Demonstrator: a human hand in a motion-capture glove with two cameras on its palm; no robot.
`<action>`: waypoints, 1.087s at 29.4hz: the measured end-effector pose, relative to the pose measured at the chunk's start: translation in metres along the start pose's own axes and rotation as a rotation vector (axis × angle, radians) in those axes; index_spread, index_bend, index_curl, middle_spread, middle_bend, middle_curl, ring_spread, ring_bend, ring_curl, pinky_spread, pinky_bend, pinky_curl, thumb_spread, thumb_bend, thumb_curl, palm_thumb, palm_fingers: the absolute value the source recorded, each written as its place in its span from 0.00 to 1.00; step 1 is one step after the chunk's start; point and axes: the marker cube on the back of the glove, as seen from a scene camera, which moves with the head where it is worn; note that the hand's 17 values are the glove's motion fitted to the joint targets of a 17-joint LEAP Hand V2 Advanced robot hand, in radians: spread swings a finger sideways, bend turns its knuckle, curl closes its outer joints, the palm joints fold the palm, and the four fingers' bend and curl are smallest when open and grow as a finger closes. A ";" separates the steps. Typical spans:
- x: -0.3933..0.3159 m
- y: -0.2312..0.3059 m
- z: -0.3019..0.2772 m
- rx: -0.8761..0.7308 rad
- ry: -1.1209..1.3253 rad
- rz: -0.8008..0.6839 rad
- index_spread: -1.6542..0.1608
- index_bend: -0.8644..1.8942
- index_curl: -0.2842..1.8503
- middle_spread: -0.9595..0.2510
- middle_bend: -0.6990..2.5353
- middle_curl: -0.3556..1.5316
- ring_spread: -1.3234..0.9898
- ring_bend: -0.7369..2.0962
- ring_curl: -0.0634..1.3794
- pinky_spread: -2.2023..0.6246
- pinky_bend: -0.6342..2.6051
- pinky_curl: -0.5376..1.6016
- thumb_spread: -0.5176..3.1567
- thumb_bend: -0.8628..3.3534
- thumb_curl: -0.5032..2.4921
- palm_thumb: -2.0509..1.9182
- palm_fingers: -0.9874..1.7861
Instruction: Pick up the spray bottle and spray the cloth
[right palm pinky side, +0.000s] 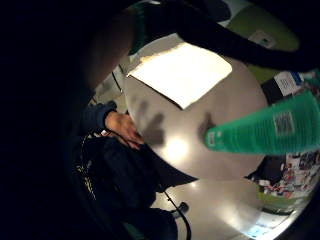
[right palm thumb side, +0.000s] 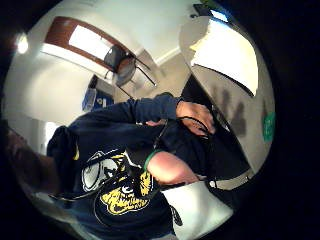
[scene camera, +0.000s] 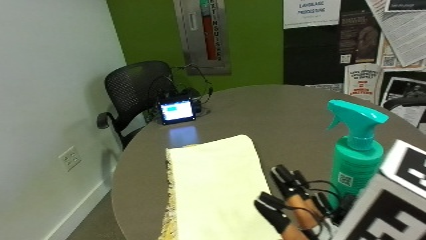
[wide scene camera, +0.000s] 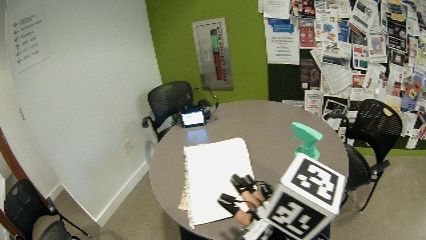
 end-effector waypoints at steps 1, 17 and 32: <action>0.002 0.007 -0.001 0.026 -0.016 0.020 0.68 0.33 0.19 0.86 0.24 0.29 0.61 0.31 0.18 0.89 0.42 0.43 0.38 0.19 0.26 0.58 0.28; 0.111 0.114 0.012 0.600 -0.503 0.474 0.67 0.35 0.18 0.90 0.26 0.26 0.65 0.32 0.15 0.90 0.46 0.43 0.39 0.21 0.28 0.64 0.29; 0.158 0.114 0.141 0.499 -0.777 0.618 0.69 0.40 0.23 0.89 0.29 0.31 0.63 0.36 0.18 0.89 0.37 0.39 0.39 0.21 0.30 0.69 0.44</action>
